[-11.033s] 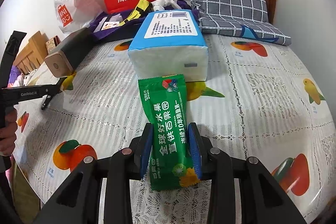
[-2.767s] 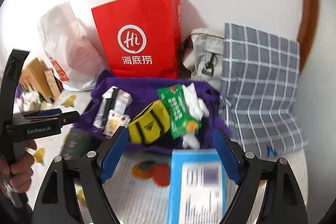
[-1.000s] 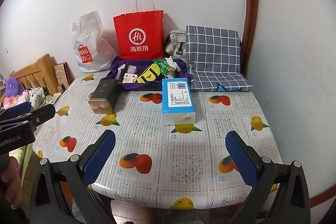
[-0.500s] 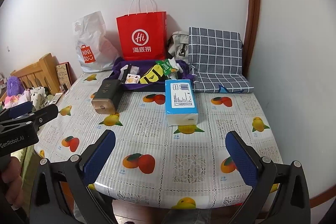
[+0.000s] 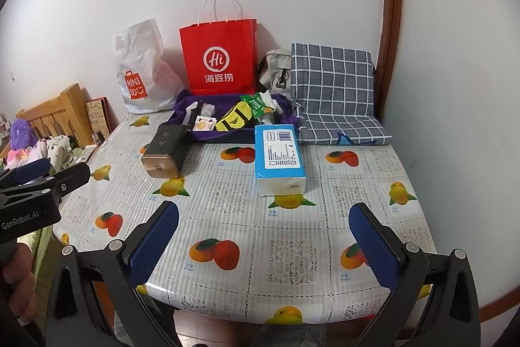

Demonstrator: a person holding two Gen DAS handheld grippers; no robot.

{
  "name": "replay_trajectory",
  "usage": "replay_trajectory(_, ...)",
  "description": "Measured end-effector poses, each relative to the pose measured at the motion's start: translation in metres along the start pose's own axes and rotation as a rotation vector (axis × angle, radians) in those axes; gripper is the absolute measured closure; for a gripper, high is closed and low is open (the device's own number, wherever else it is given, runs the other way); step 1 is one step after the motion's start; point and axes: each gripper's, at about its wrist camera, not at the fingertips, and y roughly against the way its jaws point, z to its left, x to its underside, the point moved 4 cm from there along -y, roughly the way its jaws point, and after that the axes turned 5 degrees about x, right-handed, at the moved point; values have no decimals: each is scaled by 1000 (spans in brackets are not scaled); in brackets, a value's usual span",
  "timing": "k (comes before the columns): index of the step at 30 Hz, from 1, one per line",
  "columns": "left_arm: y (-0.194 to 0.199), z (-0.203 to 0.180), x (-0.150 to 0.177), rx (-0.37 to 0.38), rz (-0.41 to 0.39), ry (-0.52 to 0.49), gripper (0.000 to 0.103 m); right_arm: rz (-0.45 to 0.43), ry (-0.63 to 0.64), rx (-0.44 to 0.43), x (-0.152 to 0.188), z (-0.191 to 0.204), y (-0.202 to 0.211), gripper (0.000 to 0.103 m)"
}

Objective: Organize soft objects

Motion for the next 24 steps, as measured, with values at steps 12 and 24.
replay_trajectory(12, 0, 3, -1, 2, 2, -1, 8, 0, -1, -3, -1, -1, 0, 0)
replay_trajectory(24, 0, 2, 0, 2, 2, 0, 8, 0, -2, -3, -1, -1, 0, 0)
